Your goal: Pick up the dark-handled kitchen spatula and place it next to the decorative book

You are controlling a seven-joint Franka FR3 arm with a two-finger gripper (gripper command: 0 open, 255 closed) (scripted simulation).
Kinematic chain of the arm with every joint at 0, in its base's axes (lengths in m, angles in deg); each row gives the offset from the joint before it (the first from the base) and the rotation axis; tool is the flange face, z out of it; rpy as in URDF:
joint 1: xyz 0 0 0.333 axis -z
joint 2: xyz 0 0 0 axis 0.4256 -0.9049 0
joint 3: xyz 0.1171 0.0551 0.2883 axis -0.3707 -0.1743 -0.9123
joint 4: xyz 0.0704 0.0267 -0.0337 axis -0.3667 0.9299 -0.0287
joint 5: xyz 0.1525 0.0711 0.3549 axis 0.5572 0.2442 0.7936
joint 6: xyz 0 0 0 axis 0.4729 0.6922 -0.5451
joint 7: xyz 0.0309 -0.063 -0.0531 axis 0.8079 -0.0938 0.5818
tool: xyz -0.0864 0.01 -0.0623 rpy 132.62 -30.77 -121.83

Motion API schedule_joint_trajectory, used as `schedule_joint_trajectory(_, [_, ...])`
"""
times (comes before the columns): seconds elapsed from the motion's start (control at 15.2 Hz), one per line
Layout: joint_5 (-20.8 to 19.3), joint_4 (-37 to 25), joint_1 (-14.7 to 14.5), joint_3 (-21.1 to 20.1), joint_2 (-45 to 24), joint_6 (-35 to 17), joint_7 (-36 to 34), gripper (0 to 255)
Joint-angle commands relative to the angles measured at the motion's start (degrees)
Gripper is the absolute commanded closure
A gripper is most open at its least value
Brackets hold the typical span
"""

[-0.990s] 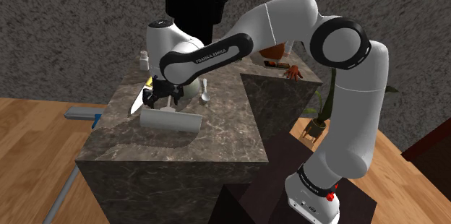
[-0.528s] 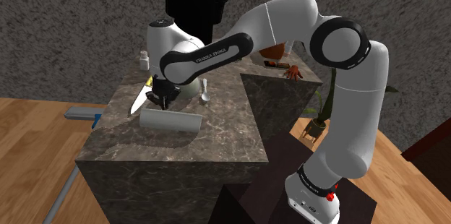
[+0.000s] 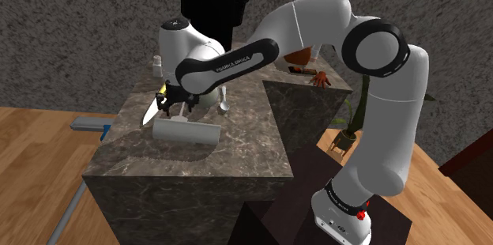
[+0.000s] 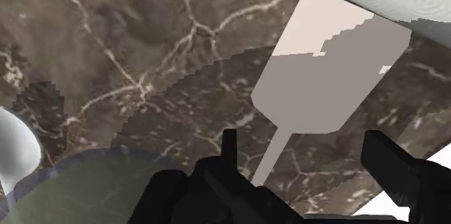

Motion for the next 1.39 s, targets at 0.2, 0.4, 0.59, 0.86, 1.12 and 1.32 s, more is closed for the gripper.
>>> schedule_joint_trajectory(0.2, [-9.46,1.7,-5.92,6.05,2.1,-2.28,-24.64,0])
schedule_joint_trajectory(0.4, [-10.24,1.88,-5.82,6.5,0.69,-3.85,-25.1,0])
schedule_joint_trajectory(0.59, [-10.92,1.95,-5.74,6.9,-0.58,-5.16,-25.49,0])
schedule_joint_trajectory(0.86, [-10.94,1.95,-5.71,6.87,-0.58,-5.16,-25.5,0])
schedule_joint_trajectory(1.12, [-10.9,1.78,-5.72,6.81,-0.59,-4.98,-25.48,255])
schedule_joint_trajectory(1.32, [-10.9,2.0,-5.7,6.8,-0.44,-5.05,-25.51,255])
